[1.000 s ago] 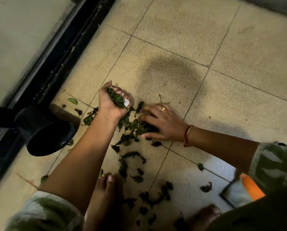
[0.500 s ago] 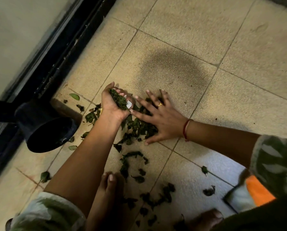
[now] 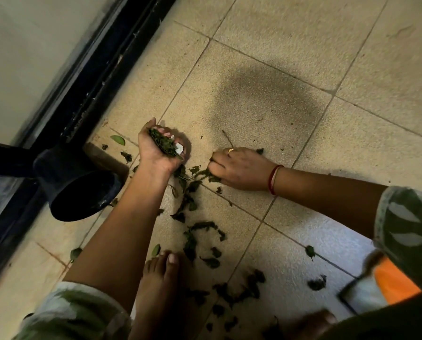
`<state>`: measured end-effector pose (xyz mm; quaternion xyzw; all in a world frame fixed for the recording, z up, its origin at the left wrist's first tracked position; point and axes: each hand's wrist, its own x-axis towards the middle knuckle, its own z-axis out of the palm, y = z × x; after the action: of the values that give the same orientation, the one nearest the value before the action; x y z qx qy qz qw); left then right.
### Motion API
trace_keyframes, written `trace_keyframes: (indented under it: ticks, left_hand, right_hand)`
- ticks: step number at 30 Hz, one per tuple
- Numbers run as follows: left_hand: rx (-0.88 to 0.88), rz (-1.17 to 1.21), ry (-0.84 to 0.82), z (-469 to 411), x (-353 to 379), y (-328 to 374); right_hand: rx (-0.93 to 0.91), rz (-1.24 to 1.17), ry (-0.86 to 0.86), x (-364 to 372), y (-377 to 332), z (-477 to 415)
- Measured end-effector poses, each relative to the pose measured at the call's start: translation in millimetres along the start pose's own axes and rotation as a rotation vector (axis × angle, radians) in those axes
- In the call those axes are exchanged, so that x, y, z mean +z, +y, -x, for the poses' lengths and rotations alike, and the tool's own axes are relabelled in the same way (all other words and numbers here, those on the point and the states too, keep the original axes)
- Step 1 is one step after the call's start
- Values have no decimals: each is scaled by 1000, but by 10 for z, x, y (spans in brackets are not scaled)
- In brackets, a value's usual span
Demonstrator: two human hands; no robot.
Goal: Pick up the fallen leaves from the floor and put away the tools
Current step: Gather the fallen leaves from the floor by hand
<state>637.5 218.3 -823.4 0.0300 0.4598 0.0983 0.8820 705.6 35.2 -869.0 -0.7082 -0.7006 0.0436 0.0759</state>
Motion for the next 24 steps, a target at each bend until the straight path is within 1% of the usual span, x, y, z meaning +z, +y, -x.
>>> trace_keyframes:
  ticks: [1, 2, 5, 6, 8, 10, 12, 13, 15, 18, 22, 24]
  left_hand:
    - [17, -17, 6, -3, 1, -22]
    - [29, -34, 12, 4, 12, -49]
    - [-1, -88, 16, 19, 47, -216]
    - [-21, -104, 12, 17, 54, -291]
    - [-62, -160, 14, 30, 83, -505]
    - [-95, -274, 10, 53, 135, -809]
    - [-183, -425, -36, 114, 229, -1178]
    - [-223, -448, -84, 156, 277, -1344]
    - [-247, -382, -143, 223, 366, -1571]
    - [-249, -328, -210, 260, 454, -1713]
    - [-308, -355, -296, 318, 506, -1798]
    - [-300, -374, -326, 360, 552, -1820]
  right_hand:
    - [51, -76, 13, -33, 33, 7]
    - [132, -174, 66, -79, 75, 14]
    - [506, -532, 252, -303, 214, 69]
    - [635, -698, 344, -401, 240, 86]
    - [852, -1065, 597, -615, 225, 93]
    - [969, -1382, 815, -808, 166, 86]
    - [1017, -1548, 951, -921, 79, 114]
    - [1018, -1575, 1002, -953, 43, 142]
    - [1002, -1531, 1066, -966, 0, 207]
    - [968, -1272, 1076, -910, 0, 362]
    - [917, -958, 1015, -879, -18, 521]
    - [895, -818, 998, -890, -37, 573]
